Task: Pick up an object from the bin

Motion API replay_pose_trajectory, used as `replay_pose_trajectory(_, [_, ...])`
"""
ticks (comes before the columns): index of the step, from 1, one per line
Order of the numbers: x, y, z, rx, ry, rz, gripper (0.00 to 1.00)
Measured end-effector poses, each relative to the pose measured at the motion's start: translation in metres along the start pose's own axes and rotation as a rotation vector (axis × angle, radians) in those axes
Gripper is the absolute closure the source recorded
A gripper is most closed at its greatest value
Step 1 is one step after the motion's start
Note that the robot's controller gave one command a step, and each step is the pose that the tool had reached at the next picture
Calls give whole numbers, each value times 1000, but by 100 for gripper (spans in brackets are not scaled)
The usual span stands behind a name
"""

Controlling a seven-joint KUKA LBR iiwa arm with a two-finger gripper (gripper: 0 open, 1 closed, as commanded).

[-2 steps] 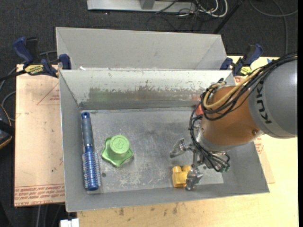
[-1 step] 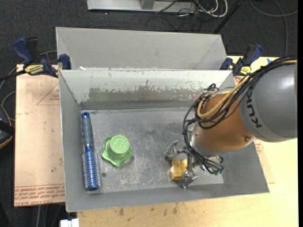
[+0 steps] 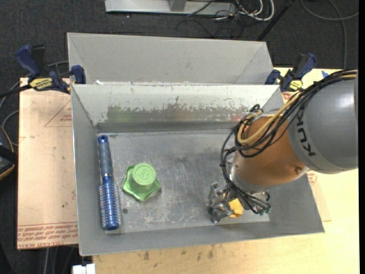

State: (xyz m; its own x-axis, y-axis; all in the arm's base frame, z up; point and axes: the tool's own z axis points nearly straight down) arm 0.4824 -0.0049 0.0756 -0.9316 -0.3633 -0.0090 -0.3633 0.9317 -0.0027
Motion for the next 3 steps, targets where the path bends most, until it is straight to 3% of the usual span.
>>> replay_pose_trajectory(1, [0, 0, 0, 0, 0, 0, 0])
replay_pose_trajectory(2, [15, -66, -1, 6, -21, -79, 0])
replay_pose_trajectory(3, [-2, -26, -2, 8, -11, -107, 0])
